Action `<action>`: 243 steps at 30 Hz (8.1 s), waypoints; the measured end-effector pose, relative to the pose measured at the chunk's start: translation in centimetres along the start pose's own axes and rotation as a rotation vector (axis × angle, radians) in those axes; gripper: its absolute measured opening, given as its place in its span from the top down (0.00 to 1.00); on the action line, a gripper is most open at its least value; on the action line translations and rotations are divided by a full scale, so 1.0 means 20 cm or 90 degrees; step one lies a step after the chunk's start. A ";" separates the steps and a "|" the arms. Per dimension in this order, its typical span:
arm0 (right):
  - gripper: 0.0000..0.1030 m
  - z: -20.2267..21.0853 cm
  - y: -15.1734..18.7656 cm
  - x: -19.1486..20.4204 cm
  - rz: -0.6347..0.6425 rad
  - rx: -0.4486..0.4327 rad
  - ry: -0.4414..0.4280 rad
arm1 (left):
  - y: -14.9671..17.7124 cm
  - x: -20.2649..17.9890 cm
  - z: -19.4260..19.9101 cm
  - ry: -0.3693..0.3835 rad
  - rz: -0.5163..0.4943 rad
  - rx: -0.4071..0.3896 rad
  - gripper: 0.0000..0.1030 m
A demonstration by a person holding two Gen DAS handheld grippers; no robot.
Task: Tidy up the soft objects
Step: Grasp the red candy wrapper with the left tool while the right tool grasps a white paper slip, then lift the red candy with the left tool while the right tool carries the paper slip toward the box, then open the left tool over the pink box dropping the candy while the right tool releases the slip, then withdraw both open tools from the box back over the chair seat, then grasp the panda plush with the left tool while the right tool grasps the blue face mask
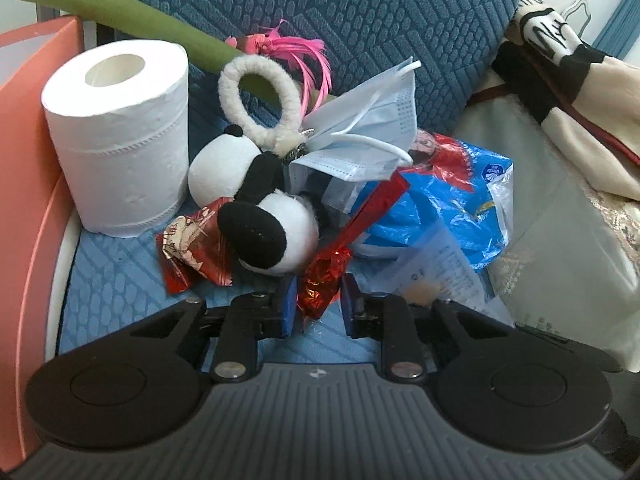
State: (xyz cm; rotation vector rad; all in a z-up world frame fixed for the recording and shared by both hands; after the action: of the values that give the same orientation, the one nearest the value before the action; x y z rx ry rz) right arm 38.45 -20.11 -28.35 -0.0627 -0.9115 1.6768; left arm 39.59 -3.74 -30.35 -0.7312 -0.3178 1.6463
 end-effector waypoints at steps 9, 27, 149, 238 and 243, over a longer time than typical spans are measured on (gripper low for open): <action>0.87 0.10 0.03 0.05 0.034 -0.021 0.007 | 0.03 0.00 0.13 -0.005 0.015 -0.014 0.78; 0.87 0.22 0.10 0.08 0.035 -0.042 0.042 | 0.15 0.06 0.38 -0.031 0.070 -0.008 0.81; 0.47 0.43 -0.33 1.49 0.168 -0.060 -0.096 | -0.21 1.16 1.59 -0.092 0.123 -0.139 0.59; 0.47 0.38 -0.12 0.03 -0.059 -0.108 0.071 | 0.00 0.02 0.51 -0.032 -0.059 -0.072 0.59; 0.47 0.26 -0.17 0.00 -0.094 -0.109 0.050 | -0.05 0.04 0.39 -0.030 -0.073 -0.068 0.59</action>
State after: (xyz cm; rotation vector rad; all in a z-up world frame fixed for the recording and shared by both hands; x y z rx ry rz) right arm 38.67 -22.85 -22.73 -0.1712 -0.9753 1.4475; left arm 35.51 -1.26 -24.06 -0.7414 -0.4752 1.5477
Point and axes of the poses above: each gripper's, at about its wrist camera, not at the fingertips, and z roughly against the way its jaws point, x to its left, y to its underside, the point moved 7 cm from there along -z, roughly the way its jaws point, and after that the axes turned 1 degree about -x, right-handed, at the moved point
